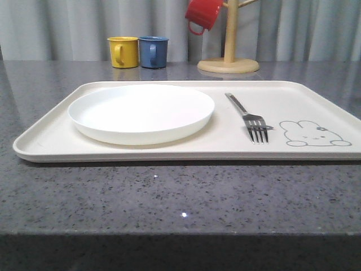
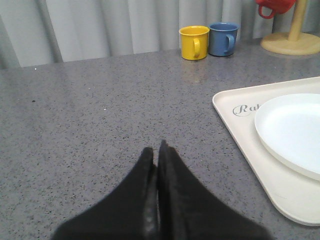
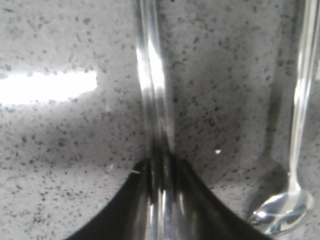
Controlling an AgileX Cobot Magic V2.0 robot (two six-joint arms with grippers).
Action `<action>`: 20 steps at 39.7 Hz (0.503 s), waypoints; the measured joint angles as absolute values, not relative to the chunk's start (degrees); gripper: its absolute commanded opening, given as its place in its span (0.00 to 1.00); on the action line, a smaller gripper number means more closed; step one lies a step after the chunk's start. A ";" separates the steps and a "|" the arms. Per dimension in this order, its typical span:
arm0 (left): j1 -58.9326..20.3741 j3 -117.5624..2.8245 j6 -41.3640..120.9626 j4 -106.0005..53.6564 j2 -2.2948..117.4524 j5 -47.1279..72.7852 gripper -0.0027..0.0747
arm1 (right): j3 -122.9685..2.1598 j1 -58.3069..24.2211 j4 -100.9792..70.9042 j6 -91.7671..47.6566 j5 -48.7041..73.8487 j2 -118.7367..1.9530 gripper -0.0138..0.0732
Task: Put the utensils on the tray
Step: 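Grasp the steel chopsticks with the right gripper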
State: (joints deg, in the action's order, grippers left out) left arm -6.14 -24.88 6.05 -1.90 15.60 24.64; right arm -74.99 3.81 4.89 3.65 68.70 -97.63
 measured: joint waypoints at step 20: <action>-6.14 -24.88 6.05 -1.90 15.60 24.64 0.01 | -76.50 3.58 3.80 4.36 70.26 -89.84 0.13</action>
